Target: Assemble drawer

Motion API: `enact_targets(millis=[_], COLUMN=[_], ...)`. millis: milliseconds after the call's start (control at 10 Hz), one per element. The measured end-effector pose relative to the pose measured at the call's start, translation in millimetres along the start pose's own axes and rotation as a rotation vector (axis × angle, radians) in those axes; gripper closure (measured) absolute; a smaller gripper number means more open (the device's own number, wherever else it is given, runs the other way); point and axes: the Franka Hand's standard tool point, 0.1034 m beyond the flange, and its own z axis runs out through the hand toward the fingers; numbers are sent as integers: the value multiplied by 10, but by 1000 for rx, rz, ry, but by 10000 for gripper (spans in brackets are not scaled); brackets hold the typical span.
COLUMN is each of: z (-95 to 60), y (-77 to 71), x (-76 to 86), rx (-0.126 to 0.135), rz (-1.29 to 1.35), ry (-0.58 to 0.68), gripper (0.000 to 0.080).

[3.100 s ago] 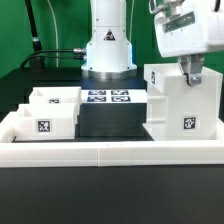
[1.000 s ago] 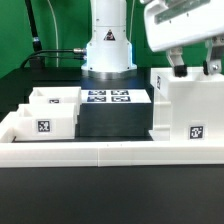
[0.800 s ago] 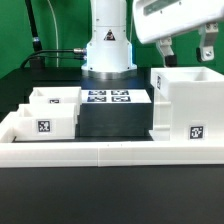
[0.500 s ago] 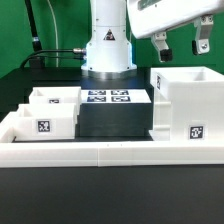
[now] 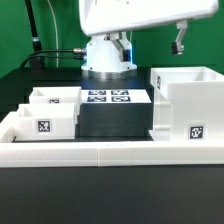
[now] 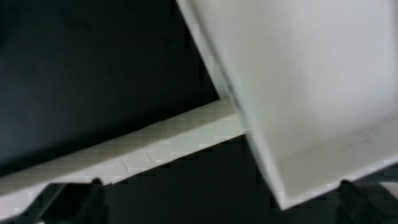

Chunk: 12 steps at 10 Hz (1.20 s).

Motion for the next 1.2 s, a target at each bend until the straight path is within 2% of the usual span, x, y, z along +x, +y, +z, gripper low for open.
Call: enact_targets(millis=[100,500,600,700,800,1100,1200], z=[-20,-12,17,38,55,174,185], y=[153,157,324,561,706,1099,1086], x=[24,24,-7,-33,-38,-35,-53], rx=[-4,-8,-20,-35,-49,-73,-70], rz=[-137,-192,-261,-288,-302,-352,-335], ry=[-10,-9,-22,-32,-28,-36,-54], gripper=[150,150,150,150,150,150,150])
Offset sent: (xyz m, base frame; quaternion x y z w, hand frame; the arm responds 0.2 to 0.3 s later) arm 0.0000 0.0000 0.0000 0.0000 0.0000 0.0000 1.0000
